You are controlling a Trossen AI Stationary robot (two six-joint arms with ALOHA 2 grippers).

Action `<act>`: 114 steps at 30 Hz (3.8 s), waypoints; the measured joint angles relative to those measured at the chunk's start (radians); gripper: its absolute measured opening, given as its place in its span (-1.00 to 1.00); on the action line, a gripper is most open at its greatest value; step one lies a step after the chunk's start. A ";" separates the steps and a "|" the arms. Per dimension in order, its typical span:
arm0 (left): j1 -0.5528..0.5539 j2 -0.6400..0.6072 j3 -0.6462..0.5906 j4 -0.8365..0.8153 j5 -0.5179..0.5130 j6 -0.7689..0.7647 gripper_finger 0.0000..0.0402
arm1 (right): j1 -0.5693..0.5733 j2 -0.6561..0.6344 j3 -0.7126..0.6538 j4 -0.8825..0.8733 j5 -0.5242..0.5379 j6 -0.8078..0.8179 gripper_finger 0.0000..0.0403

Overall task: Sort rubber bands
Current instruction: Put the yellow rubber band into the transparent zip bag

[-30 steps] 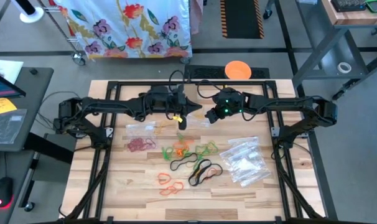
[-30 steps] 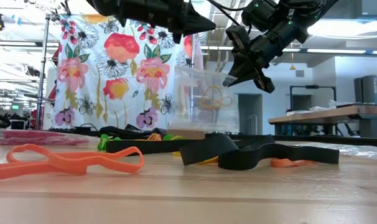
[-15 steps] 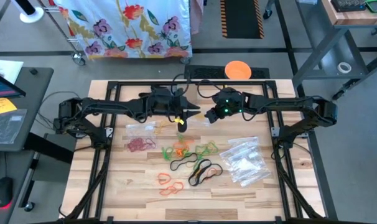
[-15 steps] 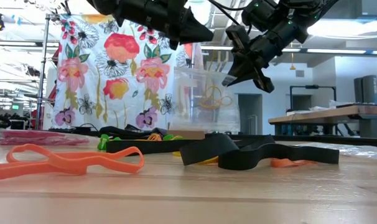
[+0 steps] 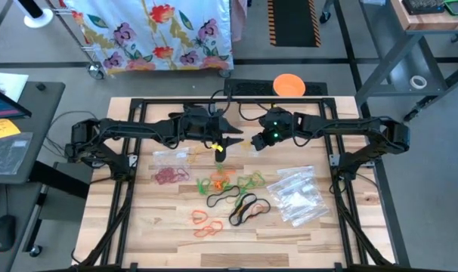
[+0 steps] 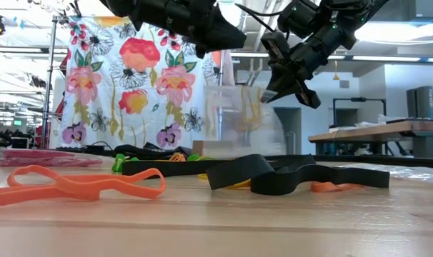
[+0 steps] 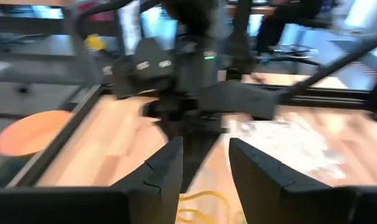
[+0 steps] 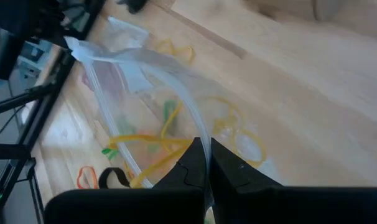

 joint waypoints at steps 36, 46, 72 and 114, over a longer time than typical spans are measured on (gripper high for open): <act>-0.001 0.000 0.000 -0.001 0.105 -0.031 -0.36 | 0.050 -0.018 0.000 0.013 -0.007 0.068 -1.00; -0.023 -0.078 0.000 -0.324 0.080 0.038 -0.38 | -0.005 -0.027 0.001 -0.005 0.061 0.055 -1.00; 0.031 -0.082 -0.377 -0.550 -0.307 -0.328 -0.59 | -0.009 -0.026 0.000 -0.034 0.058 0.044 -1.00; -0.112 -0.081 -0.303 -0.080 -0.252 -0.199 -1.00 | -0.003 -0.026 0.000 -0.035 0.058 0.027 -1.00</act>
